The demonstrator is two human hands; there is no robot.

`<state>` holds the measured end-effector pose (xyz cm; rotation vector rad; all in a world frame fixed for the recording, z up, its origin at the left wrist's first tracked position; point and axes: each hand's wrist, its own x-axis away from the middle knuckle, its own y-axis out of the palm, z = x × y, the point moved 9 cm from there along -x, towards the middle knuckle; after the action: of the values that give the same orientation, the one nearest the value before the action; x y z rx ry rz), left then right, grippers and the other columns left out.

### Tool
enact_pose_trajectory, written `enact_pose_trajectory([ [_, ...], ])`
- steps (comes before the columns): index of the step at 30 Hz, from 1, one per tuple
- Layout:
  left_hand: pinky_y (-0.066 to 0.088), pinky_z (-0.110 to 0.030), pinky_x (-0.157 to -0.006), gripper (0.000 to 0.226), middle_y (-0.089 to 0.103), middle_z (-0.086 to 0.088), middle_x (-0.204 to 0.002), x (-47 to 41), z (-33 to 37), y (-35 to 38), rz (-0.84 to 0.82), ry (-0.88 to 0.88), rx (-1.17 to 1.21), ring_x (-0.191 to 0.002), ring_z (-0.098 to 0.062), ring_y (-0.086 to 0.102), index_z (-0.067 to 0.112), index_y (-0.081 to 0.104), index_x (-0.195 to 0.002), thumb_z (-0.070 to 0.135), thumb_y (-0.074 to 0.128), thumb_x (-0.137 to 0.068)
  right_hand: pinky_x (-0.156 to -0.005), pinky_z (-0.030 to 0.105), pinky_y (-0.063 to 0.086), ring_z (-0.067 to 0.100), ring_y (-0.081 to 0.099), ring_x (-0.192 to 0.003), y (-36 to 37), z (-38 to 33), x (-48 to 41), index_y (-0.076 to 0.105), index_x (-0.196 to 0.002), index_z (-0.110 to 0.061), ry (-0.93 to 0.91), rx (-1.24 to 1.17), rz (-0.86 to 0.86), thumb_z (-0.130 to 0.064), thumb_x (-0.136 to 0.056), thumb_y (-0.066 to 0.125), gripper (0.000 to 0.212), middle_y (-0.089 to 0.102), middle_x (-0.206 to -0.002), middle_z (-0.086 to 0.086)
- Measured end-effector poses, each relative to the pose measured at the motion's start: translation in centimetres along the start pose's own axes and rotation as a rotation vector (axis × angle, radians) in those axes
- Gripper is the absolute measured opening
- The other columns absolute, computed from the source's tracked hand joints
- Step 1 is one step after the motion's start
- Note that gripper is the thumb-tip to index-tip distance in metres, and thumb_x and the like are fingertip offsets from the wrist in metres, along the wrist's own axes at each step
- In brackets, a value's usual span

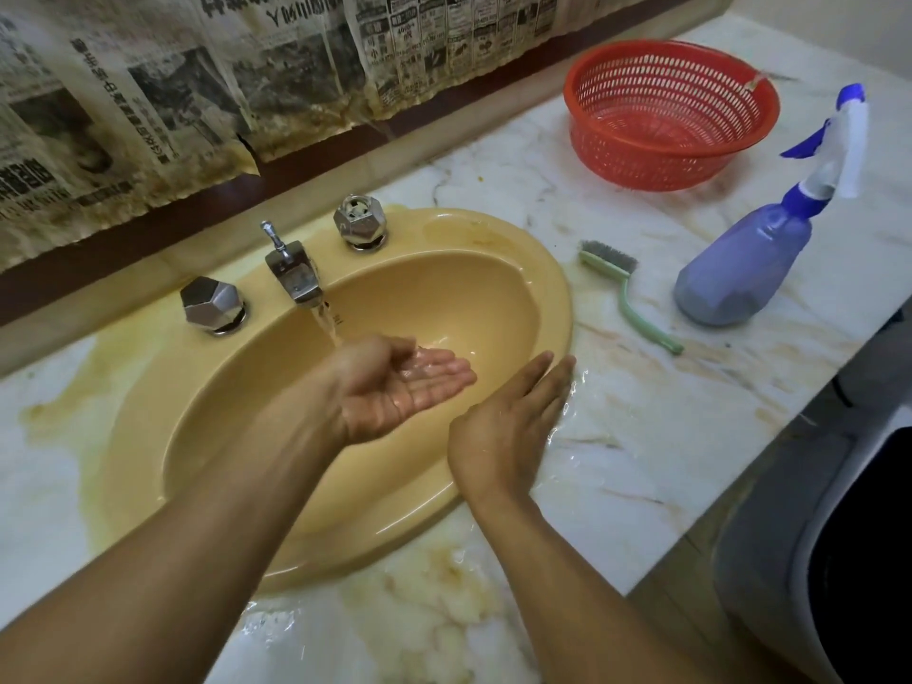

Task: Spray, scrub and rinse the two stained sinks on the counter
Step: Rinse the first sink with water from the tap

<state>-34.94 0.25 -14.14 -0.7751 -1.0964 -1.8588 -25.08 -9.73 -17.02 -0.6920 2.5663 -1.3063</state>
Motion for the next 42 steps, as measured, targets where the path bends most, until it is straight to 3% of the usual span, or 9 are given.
enact_pose_trajectory([
  [9, 0.060, -0.049, -0.081, 0.044, 0.070, -0.034, -0.115, 1.7, 0.9, -2.8, 0.093, 0.037, -0.039, -0.105, -0.044, 0.072, -0.015, 0.061, -0.117, 0.016, 0.032, -0.111, -0.127, 0.049, 0.014, 0.043, 0.001, -0.155, -0.2, -0.3, -1.1, 0.004, -0.158, 0.009, 0.009, 0.088, -0.046, -0.019, -0.076, 0.065, 0.106, -0.005, -0.164, 0.033],
  [12, 0.060, -0.045, -0.090, 0.039, 0.070, -0.029, -0.120, 0.3, 5.4, -6.7, 0.184, 0.160, 0.083, -0.108, -0.040, 0.070, -0.010, 0.060, -0.124, 0.014, 0.033, -0.110, -0.127, 0.047, 0.010, 0.042, 0.000, -0.155, -0.5, -0.1, -2.4, 0.005, -0.158, 0.009, -0.014, 0.076, -0.033, -0.014, -0.072, 0.049, 0.099, -0.004, -0.165, 0.032],
  [15, 0.063, -0.042, -0.081, 0.040, 0.074, -0.020, -0.112, -1.6, 8.3, -9.7, 0.212, 0.198, 0.279, -0.104, -0.033, 0.074, -0.004, 0.064, -0.125, 0.020, 0.036, -0.110, -0.128, 0.042, 0.006, 0.034, -0.002, -0.157, -1.1, 0.0, -4.5, 0.005, -0.158, 0.008, -0.078, -0.002, -0.020, -0.020, -0.092, 0.044, 0.082, -0.005, -0.168, 0.024],
  [22, 0.065, -0.037, -0.077, 0.051, 0.074, -0.016, -0.092, -4.2, 8.5, -8.5, 0.051, 0.138, 0.103, -0.083, -0.027, 0.077, -0.003, 0.074, -0.093, 0.032, 0.041, -0.109, -0.120, 0.022, 0.019, 0.011, 0.027, -0.152, -3.5, 1.9, -7.8, 0.038, -0.157, -0.013, 0.043, -0.377, 0.025, -0.022, -0.110, 0.033, 0.048, 0.025, -0.167, -0.010],
  [26, 0.065, -0.036, -0.067, 0.011, 0.074, -0.011, -0.083, -3.8, 7.2, -7.6, -0.011, 0.099, 0.141, -0.073, -0.026, 0.077, 0.002, 0.072, -0.090, 0.003, 0.061, -0.091, -0.116, 0.015, 0.018, 0.013, 0.030, -0.151, -3.7, 2.0, -7.5, 0.045, -0.153, -0.010, 0.031, -0.429, 0.072, -0.018, -0.109, 0.036, 0.046, 0.033, -0.165, -0.005],
  [29, 0.065, -0.035, -0.070, 0.023, 0.075, -0.014, -0.087, -3.1, 6.0, -6.0, 0.011, 0.115, 0.218, -0.077, -0.027, 0.078, 0.000, 0.071, -0.094, 0.008, 0.050, -0.101, -0.123, 0.024, 0.015, 0.018, 0.018, -0.156, -3.1, 1.0, -7.0, 0.032, -0.157, -0.004, -0.052, -0.255, 0.053, -0.012, -0.104, 0.038, 0.054, 0.020, -0.169, 0.002],
  [33, 0.061, -0.050, -0.084, 0.045, 0.068, -0.035, -0.119, -0.5, 0.6, -0.4, -0.090, -0.007, 0.005, -0.099, -0.046, 0.073, -0.016, 0.064, -0.116, 0.017, 0.033, -0.110, -0.127, 0.047, 0.010, 0.038, -0.001, -0.156, -0.9, -0.2, -3.3, 0.015, -0.157, 0.011, -0.151, 0.120, 0.013, -0.019, -0.087, 0.040, 0.080, 0.001, -0.168, 0.024],
  [38, 0.057, -0.050, -0.088, 0.051, 0.068, -0.035, -0.120, 3.0, 0.5, 2.8, -0.153, 0.027, -0.225, -0.113, -0.045, 0.068, -0.017, 0.060, -0.122, 0.024, 0.032, -0.112, -0.128, 0.040, 0.001, 0.036, -0.005, -0.157, -0.8, -0.1, -9.6, -0.005, -0.158, 0.006, -0.069, 0.252, -0.139, -0.014, -0.092, 0.039, 0.082, -0.007, -0.168, 0.025],
  [42, 0.060, -0.045, -0.086, 0.047, 0.071, -0.030, -0.116, 2.6, 3.4, -0.6, -0.004, 0.138, -0.143, -0.107, -0.040, 0.072, -0.013, 0.061, -0.121, 0.023, 0.034, -0.112, -0.128, 0.046, 0.002, 0.044, -0.010, -0.154, -0.4, -0.5, -5.1, -0.008, -0.157, 0.008, -0.071, 0.327, -0.114, -0.017, -0.090, 0.040, 0.086, -0.014, -0.164, 0.032],
])
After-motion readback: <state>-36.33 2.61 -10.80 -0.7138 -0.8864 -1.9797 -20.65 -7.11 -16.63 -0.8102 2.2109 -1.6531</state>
